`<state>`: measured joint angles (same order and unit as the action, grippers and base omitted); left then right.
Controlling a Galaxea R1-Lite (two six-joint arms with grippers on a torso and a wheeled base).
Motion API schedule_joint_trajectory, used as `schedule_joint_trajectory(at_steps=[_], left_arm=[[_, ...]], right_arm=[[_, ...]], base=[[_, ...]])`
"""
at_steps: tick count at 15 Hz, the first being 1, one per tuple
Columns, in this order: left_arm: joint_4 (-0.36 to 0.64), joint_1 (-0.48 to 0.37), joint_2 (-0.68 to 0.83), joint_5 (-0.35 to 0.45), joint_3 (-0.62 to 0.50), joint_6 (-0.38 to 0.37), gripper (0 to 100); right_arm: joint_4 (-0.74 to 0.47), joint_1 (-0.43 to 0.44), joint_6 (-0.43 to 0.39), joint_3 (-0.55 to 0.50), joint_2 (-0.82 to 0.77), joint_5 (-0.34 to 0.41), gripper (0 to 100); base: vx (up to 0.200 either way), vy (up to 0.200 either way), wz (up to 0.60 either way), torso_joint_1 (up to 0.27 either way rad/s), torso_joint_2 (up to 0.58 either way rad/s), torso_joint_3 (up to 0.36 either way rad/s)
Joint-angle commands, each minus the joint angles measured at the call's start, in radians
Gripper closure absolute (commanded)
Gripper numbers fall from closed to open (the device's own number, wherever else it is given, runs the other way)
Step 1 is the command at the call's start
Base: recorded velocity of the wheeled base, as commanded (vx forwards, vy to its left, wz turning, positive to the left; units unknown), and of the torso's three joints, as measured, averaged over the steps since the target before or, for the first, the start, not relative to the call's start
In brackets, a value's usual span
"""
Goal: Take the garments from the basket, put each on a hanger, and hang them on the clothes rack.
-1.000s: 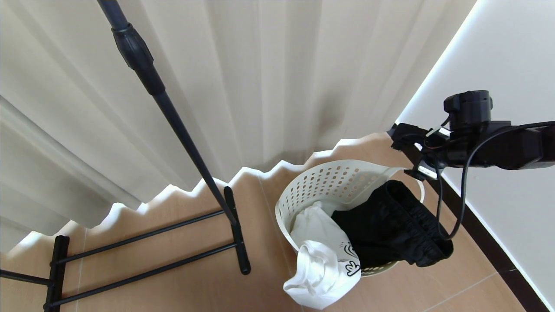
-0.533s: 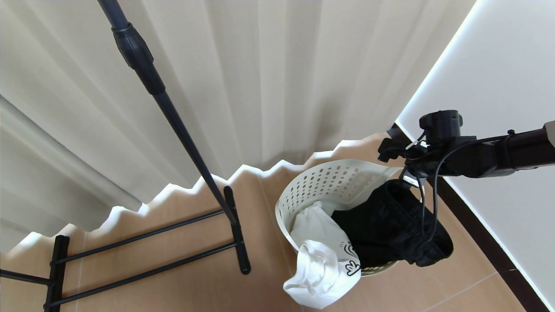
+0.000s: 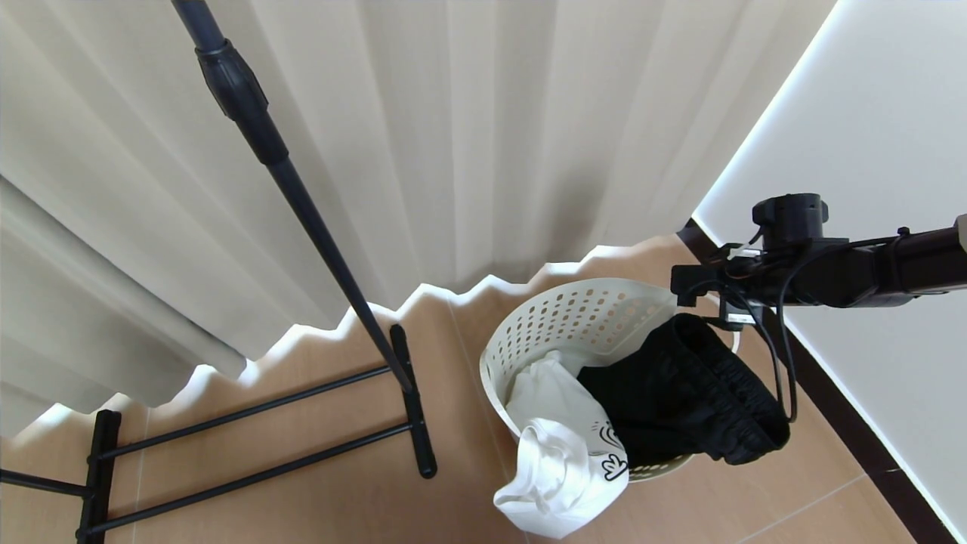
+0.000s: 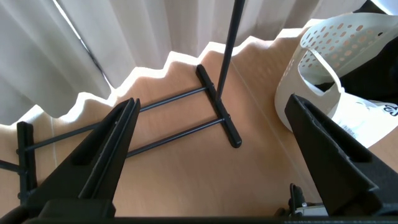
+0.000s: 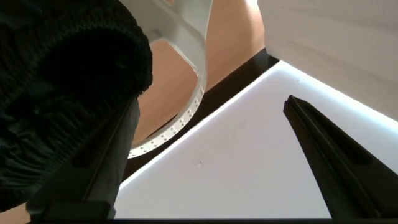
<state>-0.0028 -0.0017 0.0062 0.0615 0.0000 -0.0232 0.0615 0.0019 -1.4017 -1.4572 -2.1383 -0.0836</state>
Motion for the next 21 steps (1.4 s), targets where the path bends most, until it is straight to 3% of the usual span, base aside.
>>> schedule_joint_trajectory(at_steps=[1, 7, 12, 21], left_arm=[[0.0, 0.0, 0.001, 0.0, 0.0, 0.0, 0], [0.0, 0.0, 0.001, 0.0, 0.0, -0.001, 0], [0.0, 0.0, 0.001, 0.0, 0.0, -0.001, 0], [0.0, 0.0, 0.001, 0.0, 0.0, -0.001, 0]], right_arm=[[-0.003, -0.002, -0.02, 0.009, 0.018, 0.021, 0], [-0.069, 0.009, -0.059, 0.043, 0.028, 0.054, 0], [-0.012, 0.027, -0.06, 0.08, -0.02, 0.048, 0], [0.077, 0.029, -0.063, 0.034, -0.115, 0.045, 0]], base=[[0.0, 0.0, 0.0, 0.0, 0.0, 0.0], [0.0, 0.0, 0.0, 0.0, 0.0, 0.0], [0.0, 0.0, 0.0, 0.0, 0.0, 0.0], [0.0, 0.0, 0.0, 0.0, 0.0, 0.0]])
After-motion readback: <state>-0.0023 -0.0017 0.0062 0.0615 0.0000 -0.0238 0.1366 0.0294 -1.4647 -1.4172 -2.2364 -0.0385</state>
